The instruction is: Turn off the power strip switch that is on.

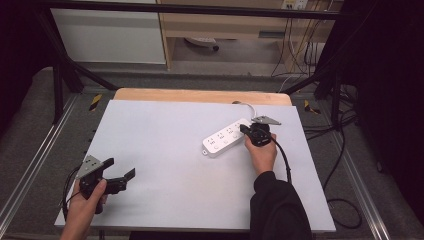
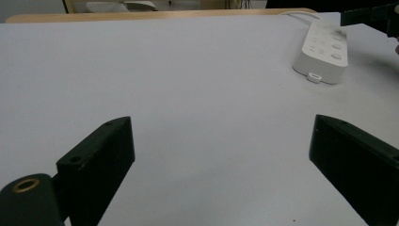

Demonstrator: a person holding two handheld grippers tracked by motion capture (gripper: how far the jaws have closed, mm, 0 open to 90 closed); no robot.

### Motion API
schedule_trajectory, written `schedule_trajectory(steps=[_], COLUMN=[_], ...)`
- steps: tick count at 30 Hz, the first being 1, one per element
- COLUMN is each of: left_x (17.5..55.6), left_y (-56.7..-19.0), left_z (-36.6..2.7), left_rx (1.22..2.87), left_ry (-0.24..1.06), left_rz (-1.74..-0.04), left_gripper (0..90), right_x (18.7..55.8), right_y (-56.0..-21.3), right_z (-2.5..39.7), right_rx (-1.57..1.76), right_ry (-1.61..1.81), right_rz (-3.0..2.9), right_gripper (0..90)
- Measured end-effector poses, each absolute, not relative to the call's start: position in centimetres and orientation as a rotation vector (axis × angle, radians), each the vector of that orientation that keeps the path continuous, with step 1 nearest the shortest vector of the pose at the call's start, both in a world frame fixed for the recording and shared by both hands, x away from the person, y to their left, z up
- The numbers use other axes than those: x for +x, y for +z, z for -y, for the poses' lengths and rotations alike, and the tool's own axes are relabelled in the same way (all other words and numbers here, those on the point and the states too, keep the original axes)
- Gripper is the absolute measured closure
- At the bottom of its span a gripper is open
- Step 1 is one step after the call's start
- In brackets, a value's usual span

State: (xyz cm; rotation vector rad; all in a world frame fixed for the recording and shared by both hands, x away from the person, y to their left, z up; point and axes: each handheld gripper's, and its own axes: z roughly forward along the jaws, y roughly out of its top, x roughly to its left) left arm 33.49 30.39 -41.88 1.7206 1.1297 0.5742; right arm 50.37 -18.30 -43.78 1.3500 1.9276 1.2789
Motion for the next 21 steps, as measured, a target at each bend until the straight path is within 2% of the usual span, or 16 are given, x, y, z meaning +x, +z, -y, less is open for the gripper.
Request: schedule_trajectory(steps=[21], left_x=[33.5], left_y=[-41.9], left_z=[-30.4], left_rx=[1.721], left_ry=[0.572], left_rz=[-1.130], left_gripper=[7.3], right_x=[49.2], right_y=[-44.9], right_z=[17.5], right_rx=[1.337], right_ry=[1.317], right_rz=[-1.938], right_gripper=[90.0])
